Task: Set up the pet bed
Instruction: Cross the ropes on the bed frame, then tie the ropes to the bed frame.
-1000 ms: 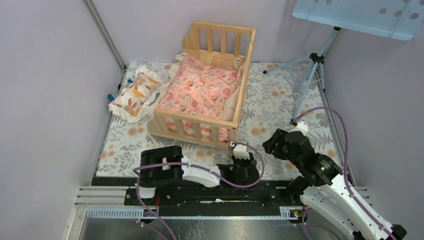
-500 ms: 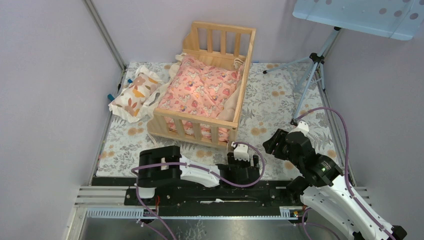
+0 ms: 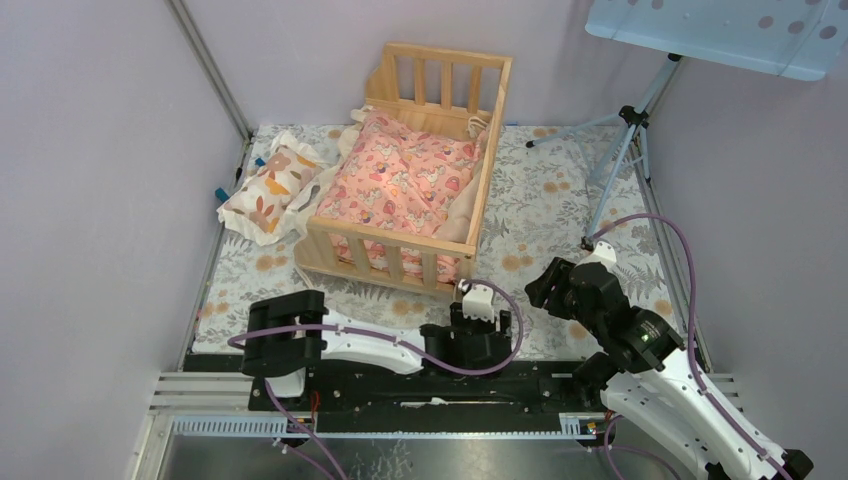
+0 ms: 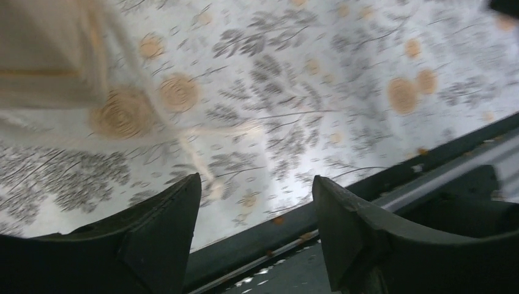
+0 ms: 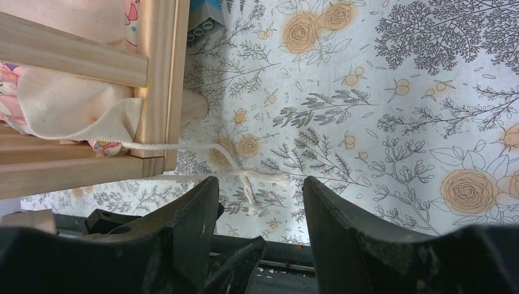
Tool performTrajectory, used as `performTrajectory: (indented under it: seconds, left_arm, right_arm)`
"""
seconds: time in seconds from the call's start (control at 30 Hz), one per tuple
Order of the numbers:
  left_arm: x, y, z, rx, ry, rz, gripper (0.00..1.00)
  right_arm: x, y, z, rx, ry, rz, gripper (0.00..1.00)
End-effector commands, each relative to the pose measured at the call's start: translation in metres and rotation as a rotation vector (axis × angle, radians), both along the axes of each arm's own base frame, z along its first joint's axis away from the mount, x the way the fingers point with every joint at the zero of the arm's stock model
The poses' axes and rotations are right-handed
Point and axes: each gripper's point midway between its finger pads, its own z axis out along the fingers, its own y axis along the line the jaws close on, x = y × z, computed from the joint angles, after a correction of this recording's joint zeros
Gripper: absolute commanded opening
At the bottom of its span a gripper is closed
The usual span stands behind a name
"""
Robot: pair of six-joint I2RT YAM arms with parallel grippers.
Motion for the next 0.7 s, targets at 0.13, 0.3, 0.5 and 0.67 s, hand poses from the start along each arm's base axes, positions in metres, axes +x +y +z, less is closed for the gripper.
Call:
performTrajectory:
  seconds: [0.13, 0.3, 0.5, 0.67]
  left_arm:
    - [0.005, 0.019, -0.039, 0.223, 0.041, 0.107, 0.67]
    - [0.011, 0.017, -0.051, 0.247, 0.055, 0.137, 0.66]
    - [0.014, 0.033, -0.065, 0.321, 0.091, 0.181, 0.60]
    - [0.008, 0.037, -0.071, 0.341, 0.119, 0.160, 0.39]
  right_arm:
    - [0.009, -0.003, 0.002, -0.027, -0.032, -0.021, 0.60]
    - [0.008, -0.005, 0.000, -0.031, -0.030, -0.024, 0.60]
    - [0.008, -0.006, 0.001, -0.036, -0.031, -0.027, 0.60]
    - [0.009, -0.004, 0.001, -0.033, -0.034, -0.021, 0.60]
